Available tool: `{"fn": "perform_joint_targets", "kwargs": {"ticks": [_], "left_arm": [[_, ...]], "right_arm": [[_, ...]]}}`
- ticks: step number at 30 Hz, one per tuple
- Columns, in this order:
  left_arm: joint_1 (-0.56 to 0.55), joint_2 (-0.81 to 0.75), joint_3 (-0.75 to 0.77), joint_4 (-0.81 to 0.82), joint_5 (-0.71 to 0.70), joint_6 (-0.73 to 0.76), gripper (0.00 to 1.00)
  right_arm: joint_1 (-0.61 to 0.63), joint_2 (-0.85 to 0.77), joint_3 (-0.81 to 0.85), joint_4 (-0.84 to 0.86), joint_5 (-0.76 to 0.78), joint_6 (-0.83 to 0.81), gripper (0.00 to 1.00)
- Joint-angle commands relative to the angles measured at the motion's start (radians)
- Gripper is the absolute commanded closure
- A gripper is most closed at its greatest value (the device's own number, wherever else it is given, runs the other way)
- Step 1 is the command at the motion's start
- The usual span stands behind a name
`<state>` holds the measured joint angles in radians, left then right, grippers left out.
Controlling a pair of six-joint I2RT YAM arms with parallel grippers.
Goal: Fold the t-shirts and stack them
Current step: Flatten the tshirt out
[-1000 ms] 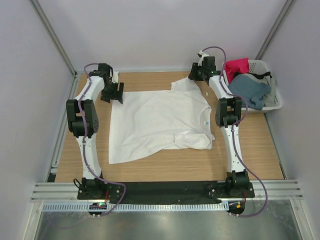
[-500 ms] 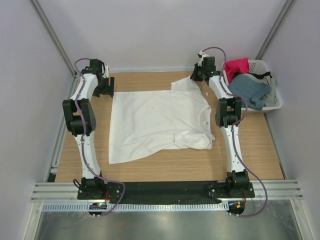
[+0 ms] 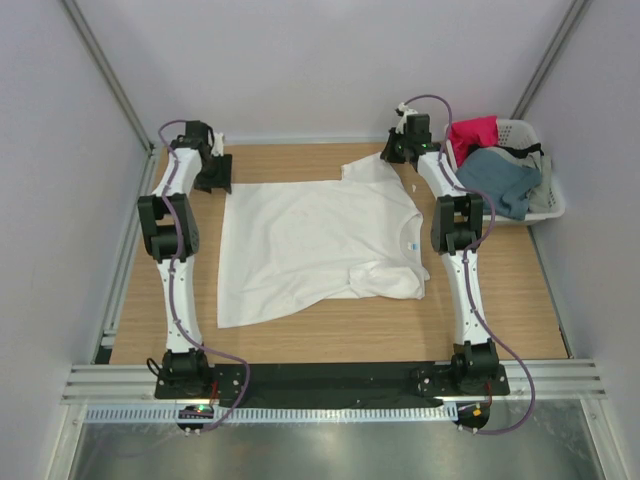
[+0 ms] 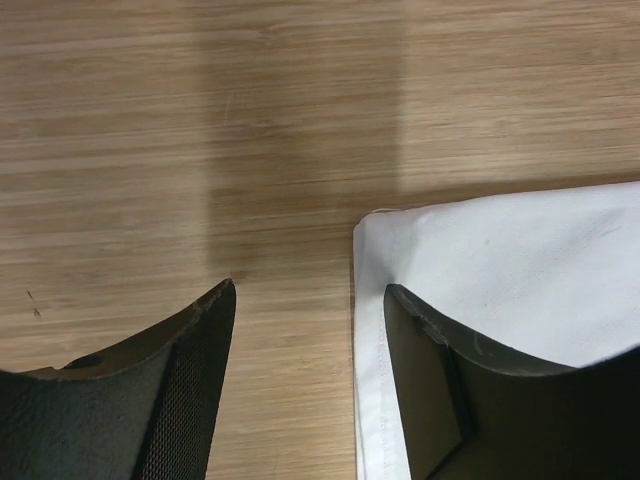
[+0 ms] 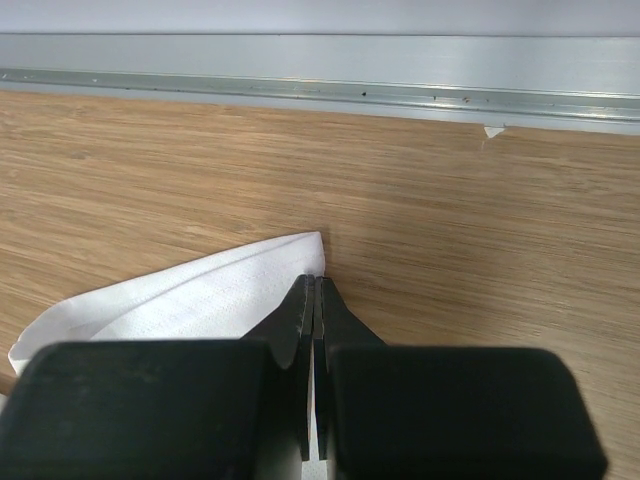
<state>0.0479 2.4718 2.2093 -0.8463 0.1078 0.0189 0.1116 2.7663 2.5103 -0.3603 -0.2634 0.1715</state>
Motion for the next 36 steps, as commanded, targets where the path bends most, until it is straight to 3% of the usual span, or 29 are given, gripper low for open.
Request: {"fn": "perform_joint_targets", "kwargs": {"ticks": [1, 17, 23, 24, 29, 36], "left_arm": [[-0.005, 0.015, 0.05, 0.024, 0.038, 0.007, 0.38], [-0.037, 0.108, 0.136, 0.044, 0.049, 0.013, 0.5], [-0.039, 0.116, 0.139, 0.036, 0.081, 0.021, 0.74], [-0.039, 0.115, 0.138, 0.036, 0.084, 0.023, 0.75], [-0.037, 0.079, 0.113, 0.01, 0.128, 0.035, 1.0], [-0.039, -0.092, 0.072, -0.039, 0.228, 0.064, 1.0]], "right_arm": [[0.005, -0.048, -0.022, -0.009, 0.013, -0.013, 0.99], [0.017, -0.059, -0.045, -0.011, 0.03, -0.03, 0.99], [0.017, -0.062, -0.053, -0.011, 0.038, -0.033, 0.99], [0.017, -0.062, -0.053, -0.011, 0.039, -0.035, 0.99], [0.017, -0.086, -0.059, -0.025, 0.047, -0.046, 0.99], [0.014, -0.232, -0.097, -0.068, 0.079, -0.085, 0.99]]}}
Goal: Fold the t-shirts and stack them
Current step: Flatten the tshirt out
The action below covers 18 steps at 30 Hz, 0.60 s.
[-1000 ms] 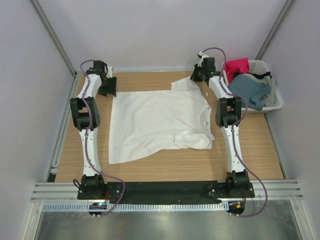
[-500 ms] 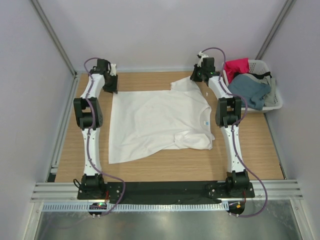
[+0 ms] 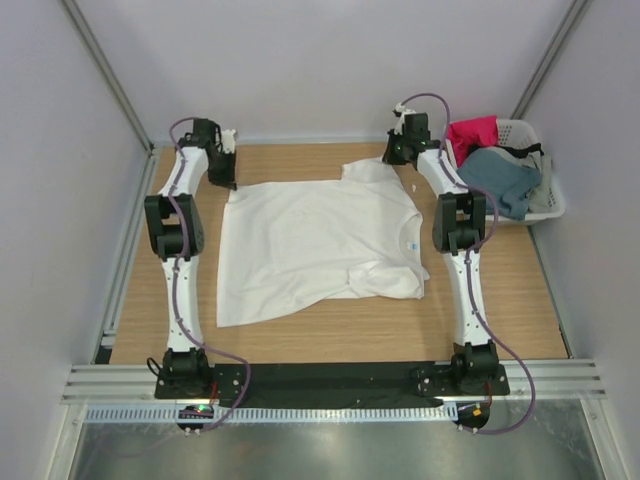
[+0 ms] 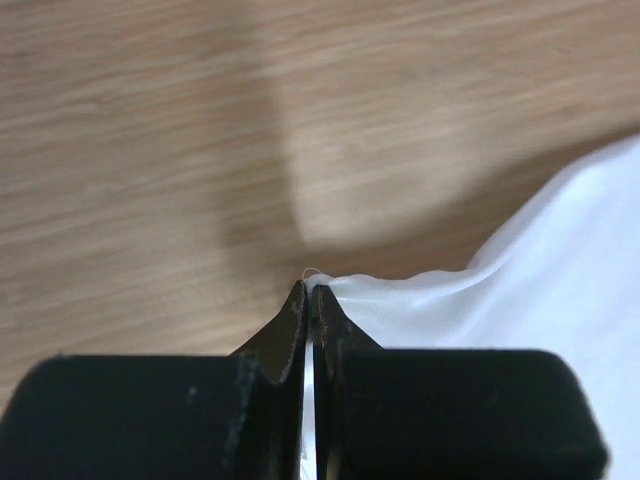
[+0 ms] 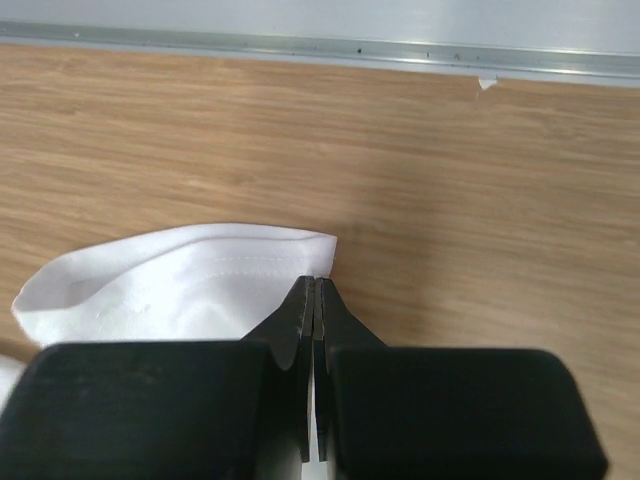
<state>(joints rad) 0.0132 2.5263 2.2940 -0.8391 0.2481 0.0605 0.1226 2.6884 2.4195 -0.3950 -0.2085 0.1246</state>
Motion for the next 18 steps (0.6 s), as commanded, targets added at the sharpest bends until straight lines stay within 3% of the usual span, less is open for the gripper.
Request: {"fn": "perform_joint_targets", "kwargs": {"ticks": [1, 6, 18], "left_arm": [[-0.004, -0.206, -0.022, -0.048, 0.098, 0.021, 1.0], [-0.004, -0.403, -0.123, -0.063, 0.141, 0.051, 1.0], [-0.004, -0.912, -0.356, -0.207, 0.227, 0.107, 1.0]], "right_arm": [[0.002, -0.212, -0.025, -0.034, 0.026, -0.046, 0.99], [-0.014, -0.419, -0.111, -0.059, 0.011, -0.052, 0.99], [-0.014, -1.166, -0.594, -0.133, -0.052, -0.062, 0.99]]}}
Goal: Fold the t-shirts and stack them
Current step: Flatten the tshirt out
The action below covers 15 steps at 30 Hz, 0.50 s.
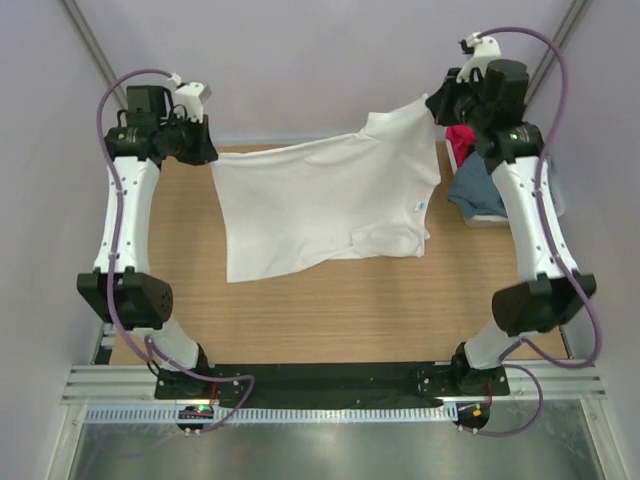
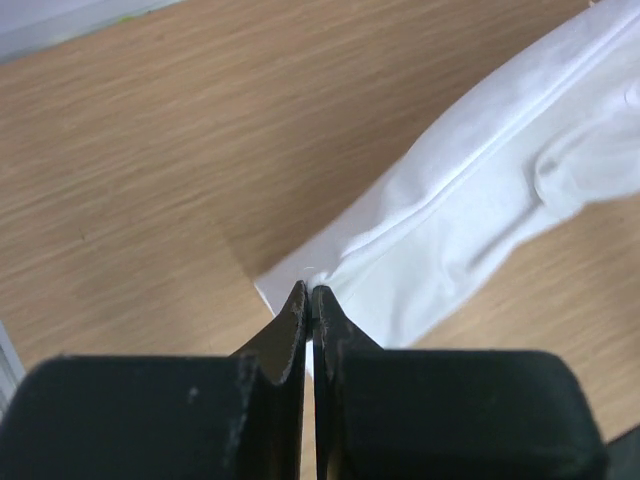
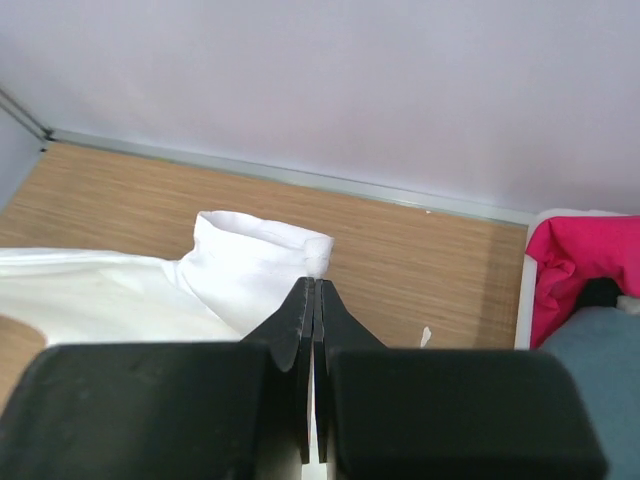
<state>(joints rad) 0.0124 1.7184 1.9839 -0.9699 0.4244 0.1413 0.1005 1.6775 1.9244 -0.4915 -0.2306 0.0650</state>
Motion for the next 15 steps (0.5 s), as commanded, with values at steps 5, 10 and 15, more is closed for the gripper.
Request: {"fn": "perform_joint_targets", "kwargs": {"ticks": [5, 10, 15], "left_arm": [[-0.003, -0.318, -0.079, -0.115, 0.099, 0.034, 1.0], [-0.002, -0.534, -0.073, -0.119, 0.094, 0.021, 1.0], [-0.003, -0.617, 0.058, -0.168, 0.05, 0.037, 1.0]], "right_arm": [[0.027, -0.43, -0.182, -0.178, -0.058, -0.033, 0.99], [0.027, -0.629, -0.134, -0.298, -0.05, -0.14, 0.99], [0.028, -0.688, 0.065, -0.409, -0.046, -0.189, 0.99]]}}
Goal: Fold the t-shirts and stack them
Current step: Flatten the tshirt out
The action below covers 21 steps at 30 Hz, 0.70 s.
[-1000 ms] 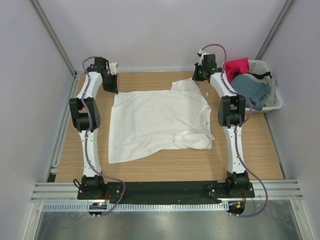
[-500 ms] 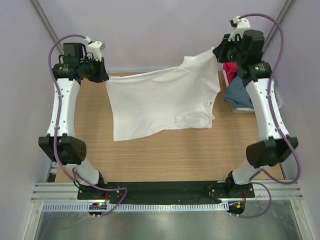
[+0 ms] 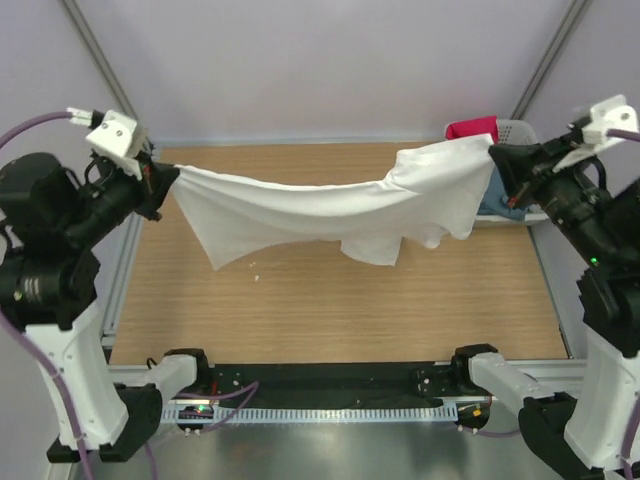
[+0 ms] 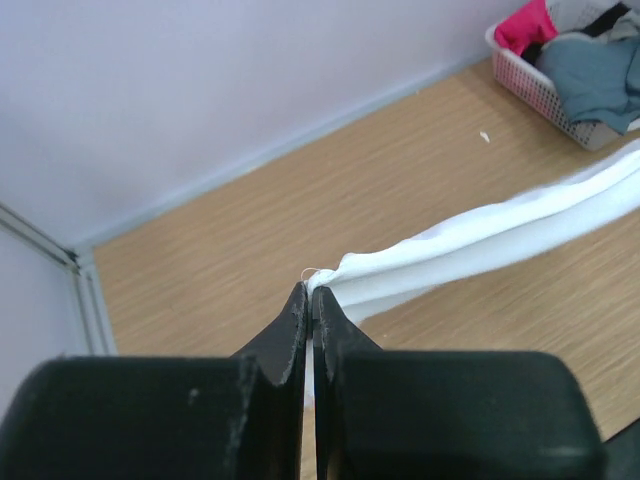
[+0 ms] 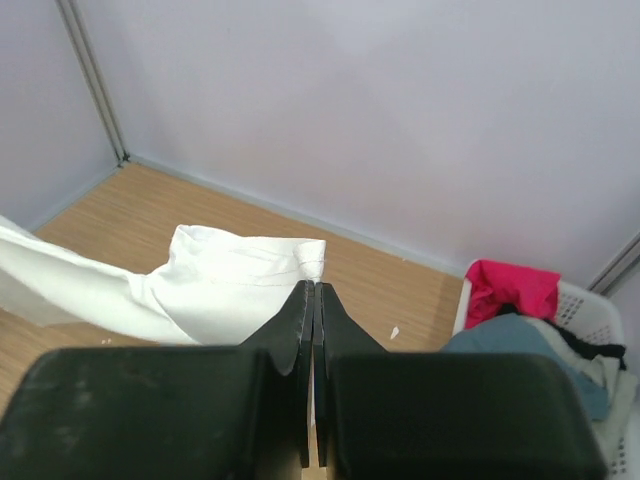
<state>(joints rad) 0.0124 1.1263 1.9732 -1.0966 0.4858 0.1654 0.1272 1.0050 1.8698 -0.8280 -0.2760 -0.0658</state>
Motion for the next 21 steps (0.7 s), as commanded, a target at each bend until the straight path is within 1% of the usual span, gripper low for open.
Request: {"fn": "perform_joint_targets", "kwargs": {"ticks": [1, 2, 5, 8, 10, 13, 14, 15, 16, 17, 18, 19, 20, 21], "left_arm": [[-0.003, -0.031, 0.09, -0.052, -0.018, 0.016, 1.0], [-0.003, -0.045, 0.131, -0.066, -0.029, 0.019, 1.0], [-0.002, -0.072, 0.196, -0.049, -0.087, 0.013, 1.0], [-0.003, -0.089, 0.237, -0.01, -0.134, 0.023, 1.0], [-0.003, -0.088, 0.243, 0.0, -0.156, 0.051, 1.0], [-0.005, -0.069, 0.221, -0.019, -0.181, 0.081, 1.0], [-0.003, -0.063, 0.178, -0.02, -0.178, 0.091, 1.0], [-0.003, -0.063, 0.146, -0.019, -0.173, 0.095, 1.0], [-0.003, -0.065, 0.068, -0.005, -0.167, 0.098, 1.0], [-0.003, -0.068, 0.021, 0.009, -0.165, 0.098, 1.0], [-0.003, -0.069, -0.025, 0.021, -0.153, 0.1, 1.0], [-0.002, -0.071, -0.116, 0.044, -0.147, 0.102, 1.0], [-0.003, -0.069, -0.166, 0.056, -0.144, 0.106, 1.0], [-0.003, -0.068, -0.213, 0.069, -0.133, 0.114, 1.0]], "right_arm": [[0.0, -0.02, 0.152, -0.082, 0.006, -0.068, 0.99], [-0.003, -0.016, 0.185, -0.098, 0.021, -0.071, 0.99], [-0.014, 0.015, 0.366, -0.108, 0.043, -0.077, 0.99], [-0.021, 0.065, 0.481, -0.096, 0.047, -0.078, 0.99], [-0.023, 0.083, 0.499, -0.076, 0.041, -0.078, 0.99], [-0.021, 0.072, 0.405, -0.025, 0.028, -0.074, 0.99], [-0.023, 0.063, 0.312, 0.024, 0.021, -0.074, 0.99], [-0.023, 0.044, 0.263, 0.047, 0.006, -0.075, 0.99], [-0.023, 0.04, 0.215, 0.065, -0.003, -0.078, 0.99], [-0.023, 0.038, 0.125, 0.09, -0.014, -0.084, 0.99], [-0.023, 0.035, 0.077, 0.102, -0.029, -0.097, 0.99], [-0.023, 0.034, 0.028, 0.116, -0.035, -0.106, 0.99], [-0.023, 0.032, -0.022, 0.145, -0.041, -0.115, 0.99], [-0.023, 0.033, -0.126, 0.162, -0.048, -0.123, 0.99]]}}
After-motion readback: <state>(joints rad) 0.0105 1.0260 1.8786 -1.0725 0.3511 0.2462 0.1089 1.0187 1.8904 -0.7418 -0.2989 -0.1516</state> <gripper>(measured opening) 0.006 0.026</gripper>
